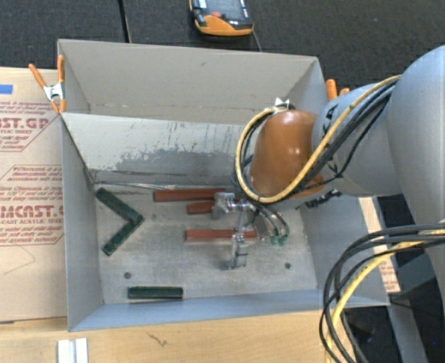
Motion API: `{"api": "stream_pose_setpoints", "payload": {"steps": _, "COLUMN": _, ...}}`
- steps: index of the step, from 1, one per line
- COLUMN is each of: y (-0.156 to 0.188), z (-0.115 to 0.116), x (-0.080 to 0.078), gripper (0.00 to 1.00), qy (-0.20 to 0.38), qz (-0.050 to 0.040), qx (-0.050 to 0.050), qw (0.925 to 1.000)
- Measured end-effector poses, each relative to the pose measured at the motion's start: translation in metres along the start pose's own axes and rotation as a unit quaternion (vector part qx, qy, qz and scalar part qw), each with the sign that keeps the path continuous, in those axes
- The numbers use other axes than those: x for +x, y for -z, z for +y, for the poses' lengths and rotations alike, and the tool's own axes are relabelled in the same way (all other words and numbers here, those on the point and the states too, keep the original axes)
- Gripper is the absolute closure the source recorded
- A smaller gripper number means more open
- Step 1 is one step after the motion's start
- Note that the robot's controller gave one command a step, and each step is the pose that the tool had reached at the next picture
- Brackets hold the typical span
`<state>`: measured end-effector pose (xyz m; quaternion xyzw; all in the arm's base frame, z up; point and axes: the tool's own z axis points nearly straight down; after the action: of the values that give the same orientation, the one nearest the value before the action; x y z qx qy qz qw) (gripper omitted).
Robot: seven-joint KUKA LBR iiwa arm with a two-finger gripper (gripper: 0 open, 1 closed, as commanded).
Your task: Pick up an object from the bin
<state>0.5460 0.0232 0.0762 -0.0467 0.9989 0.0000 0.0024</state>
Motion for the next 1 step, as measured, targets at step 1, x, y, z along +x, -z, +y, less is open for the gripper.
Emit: {"api": "stream_pose_setpoints", "payload": {"steps": 1, "y": -0.0126, "z": 0.0071, "x": 0.0029, "gripper": 0.00, "qy": -0.063, "qz": 0.0019, "qx": 0.000, "qw": 0.9980}}
